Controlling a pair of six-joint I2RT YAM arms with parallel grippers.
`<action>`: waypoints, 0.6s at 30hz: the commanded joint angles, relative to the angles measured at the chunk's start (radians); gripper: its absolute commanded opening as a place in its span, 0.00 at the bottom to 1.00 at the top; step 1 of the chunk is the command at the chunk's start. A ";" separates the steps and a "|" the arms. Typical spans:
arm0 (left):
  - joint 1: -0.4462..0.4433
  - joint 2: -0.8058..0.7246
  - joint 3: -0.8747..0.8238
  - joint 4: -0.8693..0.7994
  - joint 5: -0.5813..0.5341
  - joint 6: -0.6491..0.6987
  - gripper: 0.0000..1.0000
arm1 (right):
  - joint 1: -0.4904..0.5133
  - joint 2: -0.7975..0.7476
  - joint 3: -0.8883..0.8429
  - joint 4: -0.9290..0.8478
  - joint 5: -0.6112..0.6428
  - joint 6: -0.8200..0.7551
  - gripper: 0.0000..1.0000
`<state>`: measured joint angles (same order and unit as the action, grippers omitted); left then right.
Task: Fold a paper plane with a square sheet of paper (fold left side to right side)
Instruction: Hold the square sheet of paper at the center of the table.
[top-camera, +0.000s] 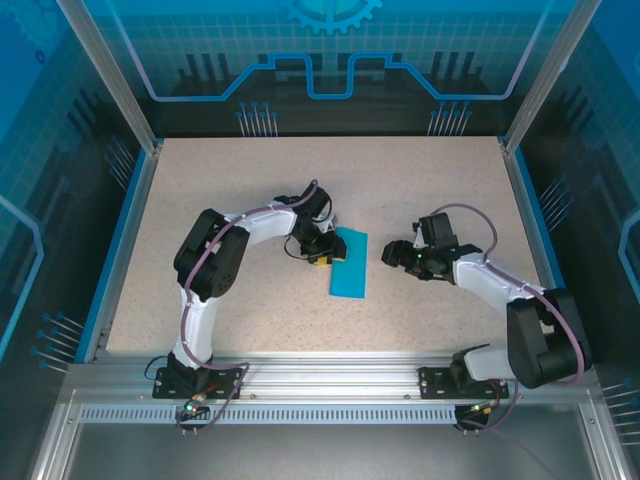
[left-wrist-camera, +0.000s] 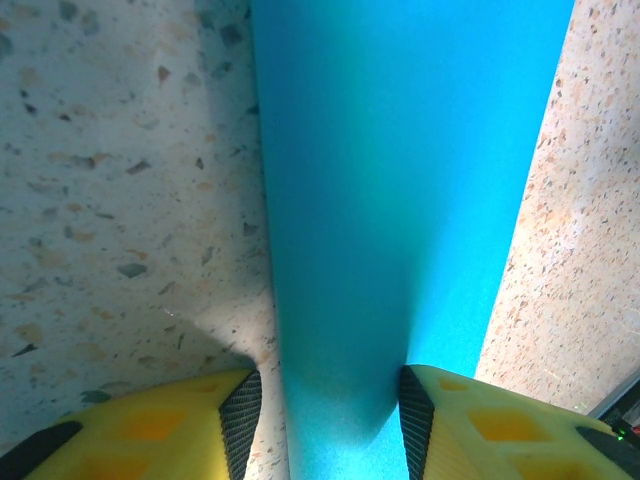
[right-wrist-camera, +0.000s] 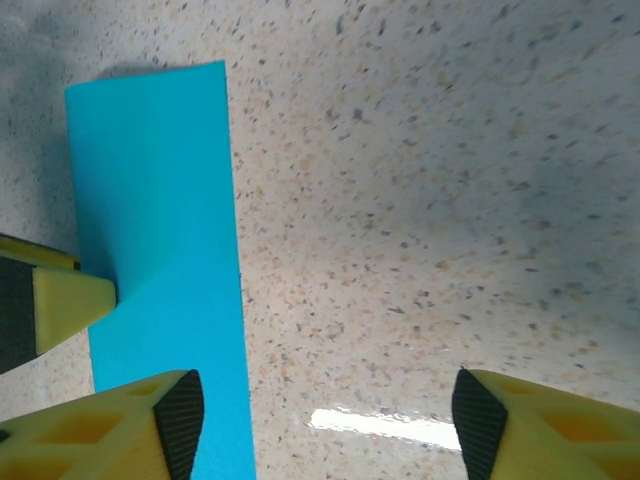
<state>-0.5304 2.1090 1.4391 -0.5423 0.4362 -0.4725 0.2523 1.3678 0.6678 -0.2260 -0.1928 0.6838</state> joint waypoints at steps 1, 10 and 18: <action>-0.026 0.079 -0.016 -0.021 -0.065 -0.004 0.46 | 0.002 0.047 0.030 0.042 -0.091 -0.015 0.64; -0.026 0.078 -0.016 -0.022 -0.070 -0.005 0.46 | 0.078 0.211 0.124 0.114 -0.191 0.003 0.23; -0.026 0.080 -0.017 -0.025 -0.070 -0.005 0.46 | 0.124 0.340 0.205 0.100 -0.185 0.014 0.04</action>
<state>-0.5304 2.1090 1.4391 -0.5423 0.4332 -0.4725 0.3599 1.6749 0.8398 -0.1204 -0.3607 0.6926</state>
